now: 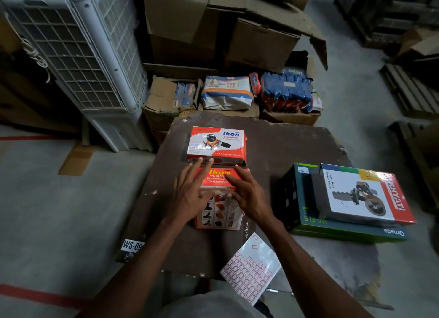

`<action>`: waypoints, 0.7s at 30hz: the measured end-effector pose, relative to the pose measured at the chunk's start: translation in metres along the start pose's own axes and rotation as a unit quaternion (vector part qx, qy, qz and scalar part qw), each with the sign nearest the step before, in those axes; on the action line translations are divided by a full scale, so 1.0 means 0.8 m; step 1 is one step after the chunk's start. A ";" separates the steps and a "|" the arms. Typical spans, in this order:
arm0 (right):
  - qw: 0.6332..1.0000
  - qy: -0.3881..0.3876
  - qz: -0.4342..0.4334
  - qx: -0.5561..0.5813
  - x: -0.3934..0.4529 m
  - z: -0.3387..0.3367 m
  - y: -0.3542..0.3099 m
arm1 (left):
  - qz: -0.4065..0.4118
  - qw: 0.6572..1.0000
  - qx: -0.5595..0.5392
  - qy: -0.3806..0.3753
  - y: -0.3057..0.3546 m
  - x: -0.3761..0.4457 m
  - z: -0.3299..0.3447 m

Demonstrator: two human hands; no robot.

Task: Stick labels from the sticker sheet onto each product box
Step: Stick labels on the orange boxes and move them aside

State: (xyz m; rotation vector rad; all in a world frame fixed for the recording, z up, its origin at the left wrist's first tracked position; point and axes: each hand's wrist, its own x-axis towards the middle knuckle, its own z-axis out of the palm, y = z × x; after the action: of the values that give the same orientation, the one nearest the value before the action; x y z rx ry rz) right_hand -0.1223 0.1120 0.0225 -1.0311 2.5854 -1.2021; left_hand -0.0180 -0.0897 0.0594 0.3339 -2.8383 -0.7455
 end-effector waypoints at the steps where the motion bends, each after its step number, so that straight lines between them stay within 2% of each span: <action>1: 1.000 0.002 -0.002 0.000 0.000 0.001 0.001 | 0.016 1.000 0.018 -0.020 0.002 0.004 0.002; 5: 1.000 -0.001 -0.001 0.017 -0.005 -0.002 0.000 | 0.034 0.994 0.072 -0.074 0.005 0.013 0.013; 14: 1.000 0.006 -0.006 0.023 -0.015 -0.009 -0.005 | 0.051 0.996 0.069 -0.023 0.003 0.015 0.016; 17: 0.997 0.053 0.021 0.048 -0.029 -0.012 -0.003 | 0.047 0.997 0.061 -0.021 0.003 0.017 0.017; 21: 0.978 0.152 0.132 0.051 -0.069 -0.014 0.017 | 0.027 0.997 0.063 -0.023 0.006 0.021 0.021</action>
State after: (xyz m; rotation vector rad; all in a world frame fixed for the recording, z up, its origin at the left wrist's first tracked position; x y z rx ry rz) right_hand -0.0919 0.1596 0.0111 -0.4958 2.7309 -1.4971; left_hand -0.0386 -0.0824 0.0494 0.2619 -2.9319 -0.5719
